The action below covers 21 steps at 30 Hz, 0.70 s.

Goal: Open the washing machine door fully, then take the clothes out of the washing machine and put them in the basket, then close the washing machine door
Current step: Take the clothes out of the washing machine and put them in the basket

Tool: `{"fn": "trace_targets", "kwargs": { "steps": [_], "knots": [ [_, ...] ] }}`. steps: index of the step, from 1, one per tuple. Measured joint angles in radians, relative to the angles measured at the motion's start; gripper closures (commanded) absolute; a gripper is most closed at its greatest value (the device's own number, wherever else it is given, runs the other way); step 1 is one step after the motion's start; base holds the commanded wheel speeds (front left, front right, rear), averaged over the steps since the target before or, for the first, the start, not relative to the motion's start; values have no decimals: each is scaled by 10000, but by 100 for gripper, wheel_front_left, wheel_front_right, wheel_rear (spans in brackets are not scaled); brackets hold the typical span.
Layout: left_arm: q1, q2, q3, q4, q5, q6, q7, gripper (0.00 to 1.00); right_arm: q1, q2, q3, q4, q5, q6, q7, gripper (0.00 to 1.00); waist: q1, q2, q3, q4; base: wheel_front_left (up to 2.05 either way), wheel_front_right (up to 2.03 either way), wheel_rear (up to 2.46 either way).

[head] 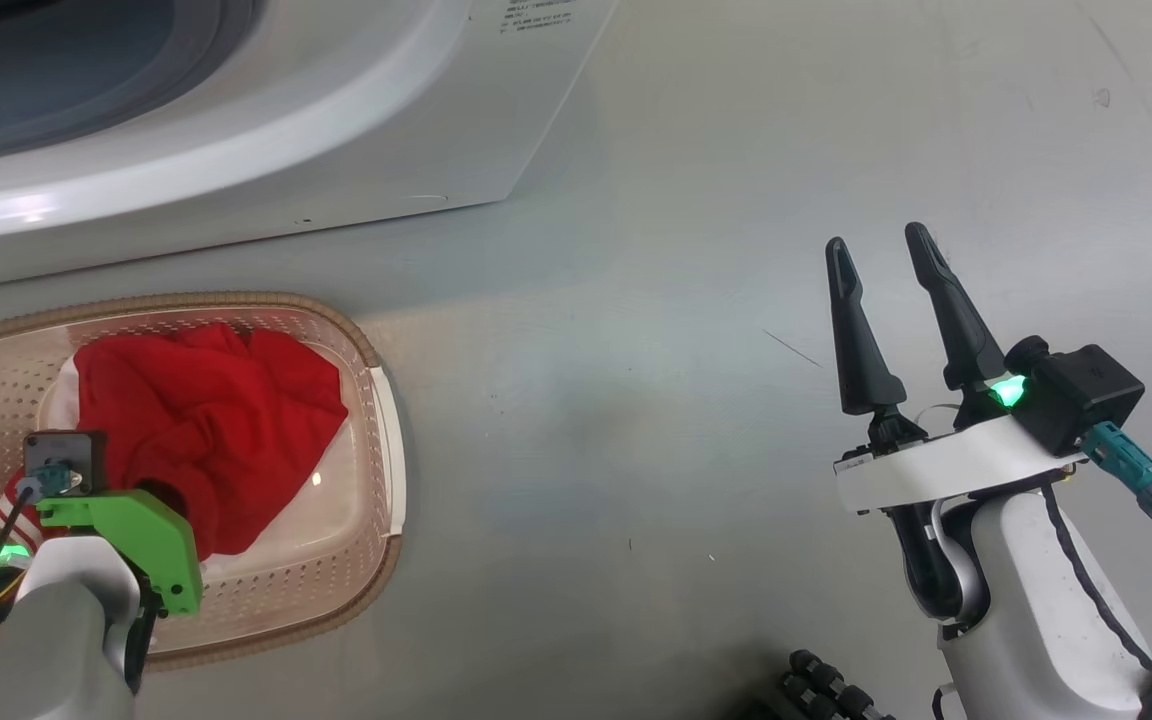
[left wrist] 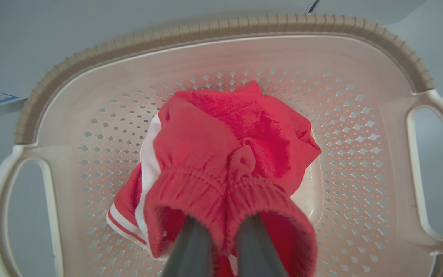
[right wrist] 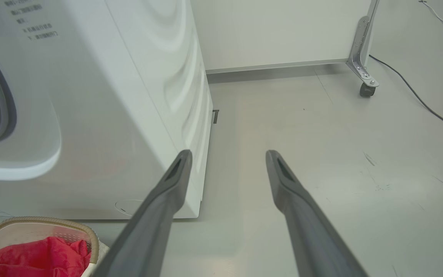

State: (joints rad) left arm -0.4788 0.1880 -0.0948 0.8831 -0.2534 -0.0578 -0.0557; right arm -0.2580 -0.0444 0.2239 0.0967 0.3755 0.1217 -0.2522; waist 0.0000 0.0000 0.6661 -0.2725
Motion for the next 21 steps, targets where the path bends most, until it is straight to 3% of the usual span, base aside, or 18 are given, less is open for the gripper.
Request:
{"fn": "trace_targets", "kwargs": {
  "steps": [1, 2, 3, 4, 5, 15, 21],
  "knots": [
    [-27, -12, -6, 132, 0, 2, 2, 100, -25, 0, -2, -12, 0, 0, 0, 0, 0, 0, 38, 1, 0, 0, 0],
    [-37, -25, 0, 280, 0, 19, 8, 87, -39, 0, -2, -12, 0, 0, 0, 0, 0, 0, 68, 4, 0, 0, 0],
    [-38, -54, 36, 460, -2, 130, 25, 64, -45, 0, -2, -10, 0, -2, 0, 0, 0, 0, 84, 10, 0, 0, 0],
    [-37, -100, 109, 612, -2, 272, 73, 64, -46, 0, -2, -4, 0, -2, 0, 0, 0, 0, 89, 19, 0, 0, 0],
    [-38, -123, 199, 713, -13, 357, 73, 0, -48, 0, -2, 2, 0, -2, 0, 0, 0, 0, 89, 26, 0, 0, 0],
    [-176, -226, 245, 1350, -100, 387, -119, 0, -163, -2, -2, 199, 4, -2, 0, 0, 0, 0, -261, 153, 0, 0, 0],
    [-176, -334, 107, 1779, -100, 128, -163, 0, -203, -2, 23, 380, 17, -2, -2, 0, 0, 0, -624, 266, 0, 0, 0]
  ]
}}
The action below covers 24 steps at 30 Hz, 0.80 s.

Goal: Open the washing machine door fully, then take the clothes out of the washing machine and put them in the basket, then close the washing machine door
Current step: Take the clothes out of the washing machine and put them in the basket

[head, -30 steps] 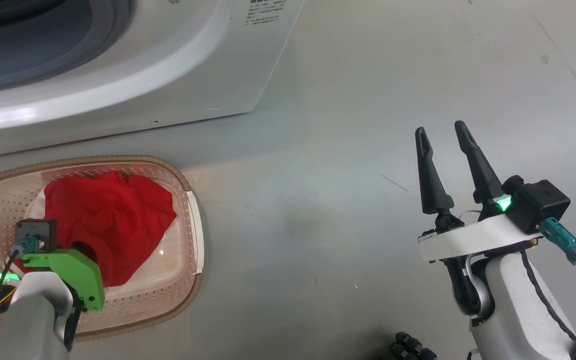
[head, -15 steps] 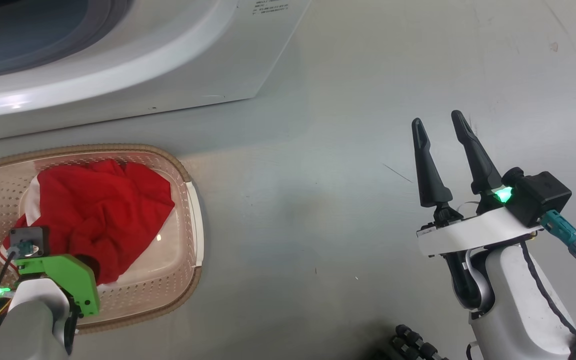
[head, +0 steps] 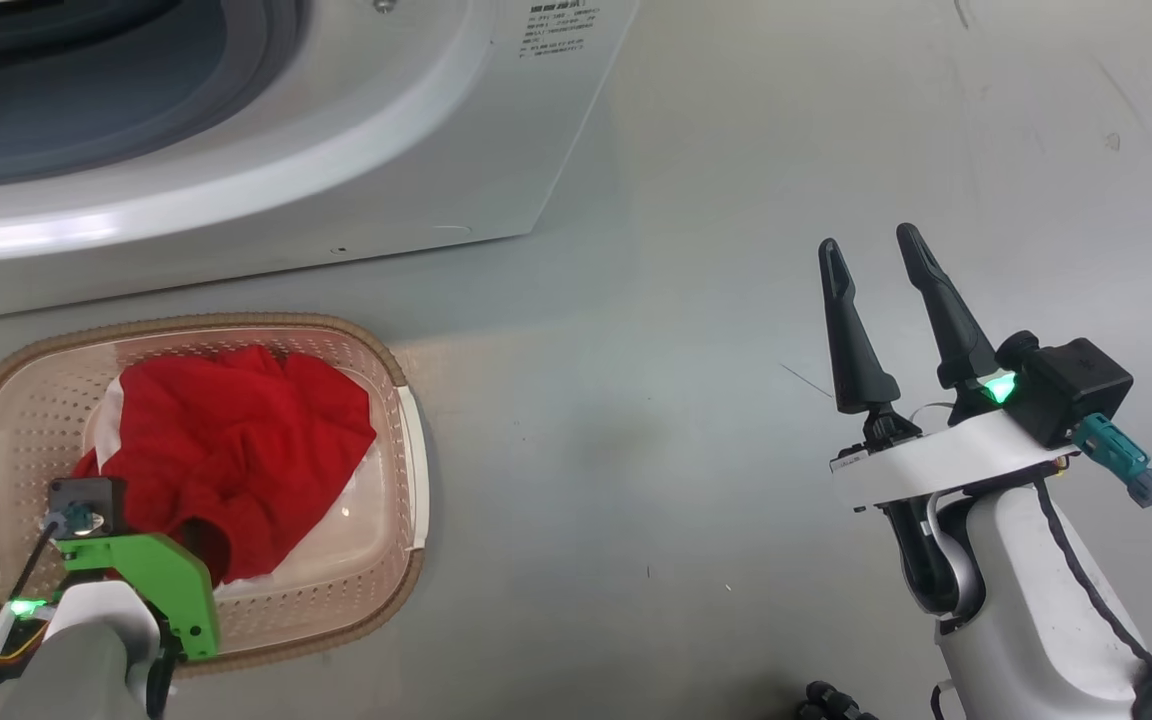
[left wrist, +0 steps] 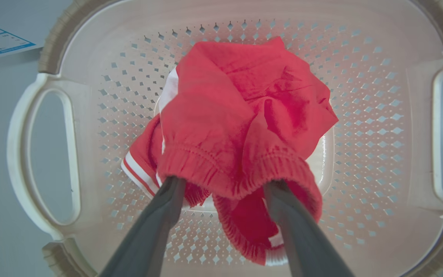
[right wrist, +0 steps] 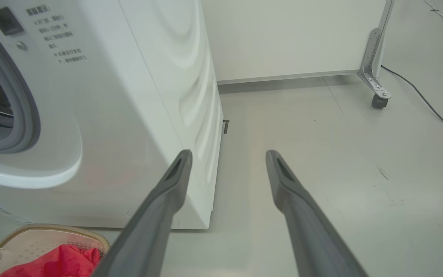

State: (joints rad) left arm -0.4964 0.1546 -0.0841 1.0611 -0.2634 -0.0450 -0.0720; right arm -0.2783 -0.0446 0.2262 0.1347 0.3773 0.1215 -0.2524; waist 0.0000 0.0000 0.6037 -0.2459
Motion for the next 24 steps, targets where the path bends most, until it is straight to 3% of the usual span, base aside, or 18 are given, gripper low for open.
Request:
{"fn": "trace_targets", "kwargs": {
  "steps": [16, 24],
  "knots": [
    [19, -33, -330, 644, 13, -412, 163, 0, 7, -6, 19, 422, 199, 0, 0, 0, 0, 0, -1287, 391, 0, 0, 0],
    [18, -130, -483, 303, 29, -583, -677, 0, 211, -10, -155, 656, 355, 0, 0, 0, 0, 0, -2143, 643, 0, 0, 0]
  ]
}}
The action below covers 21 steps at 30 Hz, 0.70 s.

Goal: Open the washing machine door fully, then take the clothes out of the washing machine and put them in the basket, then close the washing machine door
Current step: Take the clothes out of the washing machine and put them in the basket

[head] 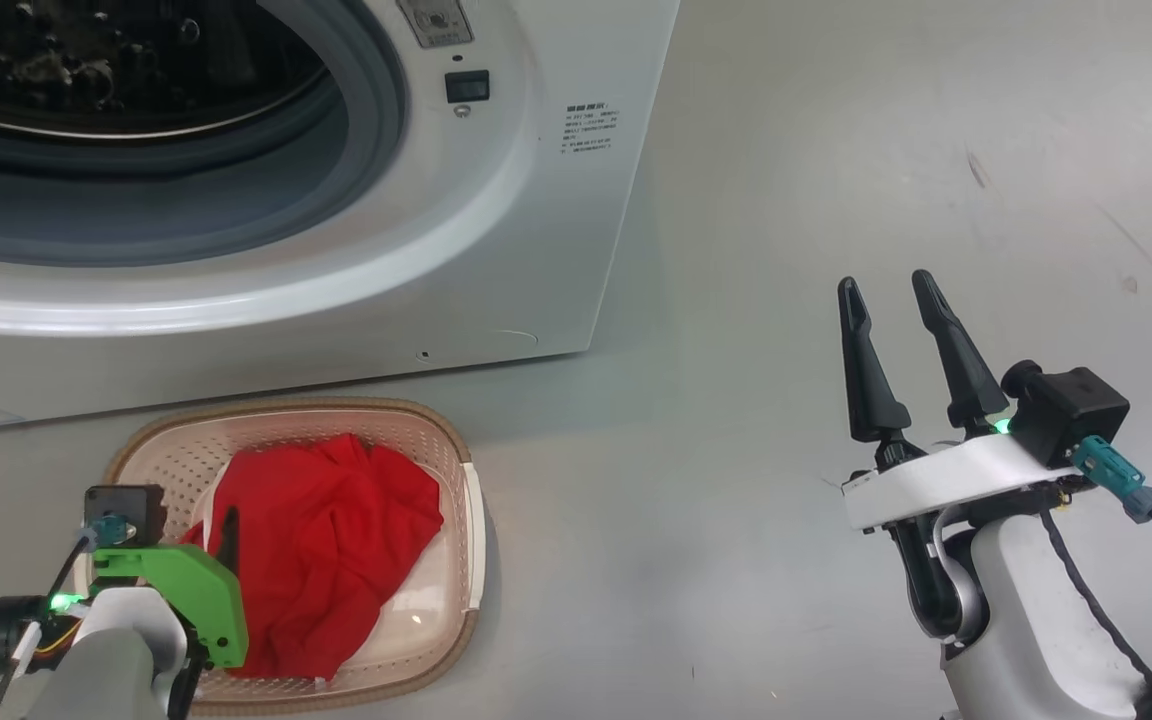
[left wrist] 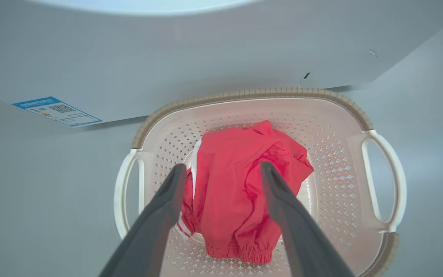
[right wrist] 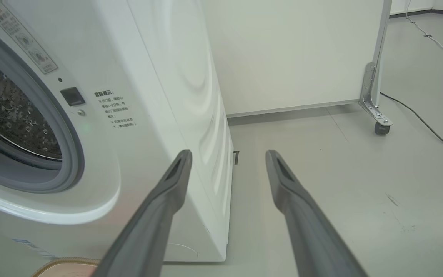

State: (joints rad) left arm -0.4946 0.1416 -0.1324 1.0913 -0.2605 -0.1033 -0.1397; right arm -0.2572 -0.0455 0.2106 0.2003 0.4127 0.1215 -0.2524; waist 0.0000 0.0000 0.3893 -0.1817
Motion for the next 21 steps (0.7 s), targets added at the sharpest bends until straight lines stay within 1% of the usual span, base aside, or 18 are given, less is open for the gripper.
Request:
{"fn": "trace_targets", "kwargs": {
  "steps": [8, 15, 21],
  "knots": [
    [1, -322, -123, -454, 13, -88, -786, 0, 505, 2, -284, 196, -2, 0, 2, 0, 0, 0, -919, 310, 0, 0, 0],
    [73, -556, -144, -978, -54, -163, -1009, 0, 928, 4, -491, 282, -29, 2, 2, 0, 0, 0, -1727, 635, 0, 0, 0],
    [507, -637, -84, -1661, -226, -165, -1095, 0, 1345, 2, -616, 282, -33, 2, 2, 0, 0, 0, -2399, 906, 0, 0, 0]
  ]
}}
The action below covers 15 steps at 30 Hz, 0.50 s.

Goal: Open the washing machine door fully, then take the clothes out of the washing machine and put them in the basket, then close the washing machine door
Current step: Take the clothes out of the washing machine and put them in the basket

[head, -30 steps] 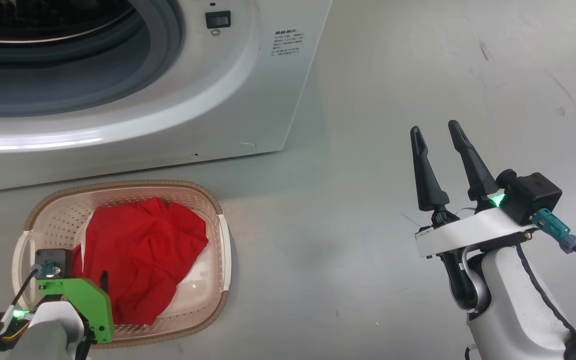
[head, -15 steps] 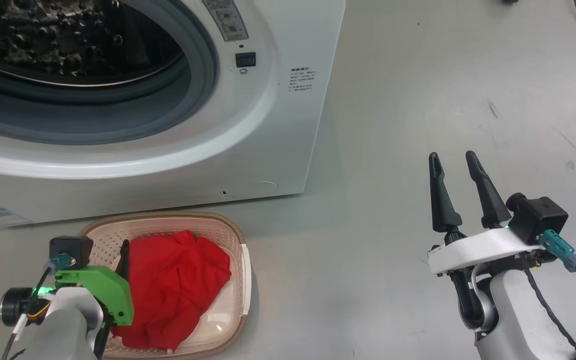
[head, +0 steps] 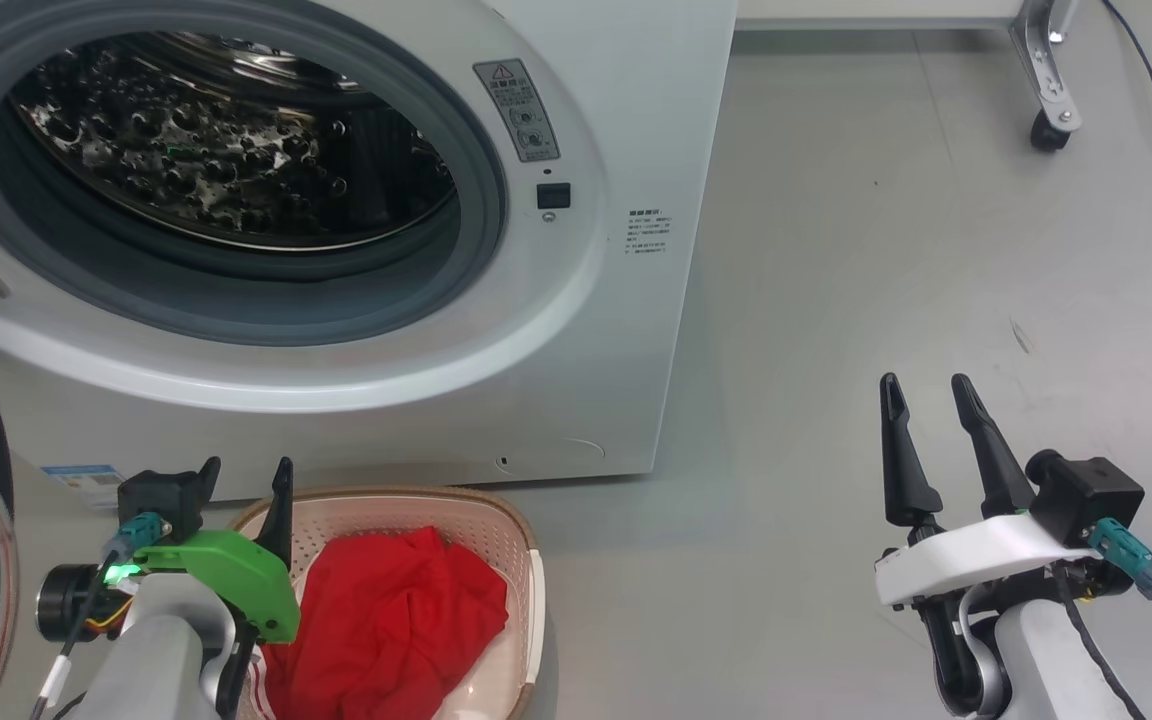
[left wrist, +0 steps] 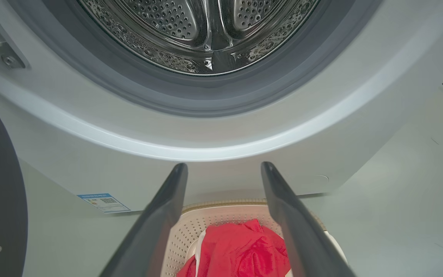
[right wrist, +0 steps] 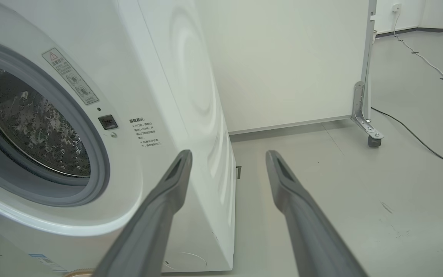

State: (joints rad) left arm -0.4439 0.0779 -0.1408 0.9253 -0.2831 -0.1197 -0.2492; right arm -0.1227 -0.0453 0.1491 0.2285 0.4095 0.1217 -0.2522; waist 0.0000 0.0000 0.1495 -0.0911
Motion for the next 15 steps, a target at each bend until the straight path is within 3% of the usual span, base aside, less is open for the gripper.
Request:
{"fn": "trace_targets", "kwargs": {
  "steps": [15],
  "knots": [
    [1720, -121, 765, -3639, -360, -2, -27, 0, 810, -10, -73, -123, -75, 0, 0, 0, 0, 0, -1214, 400, 0, 0, 0]
  ]
}}
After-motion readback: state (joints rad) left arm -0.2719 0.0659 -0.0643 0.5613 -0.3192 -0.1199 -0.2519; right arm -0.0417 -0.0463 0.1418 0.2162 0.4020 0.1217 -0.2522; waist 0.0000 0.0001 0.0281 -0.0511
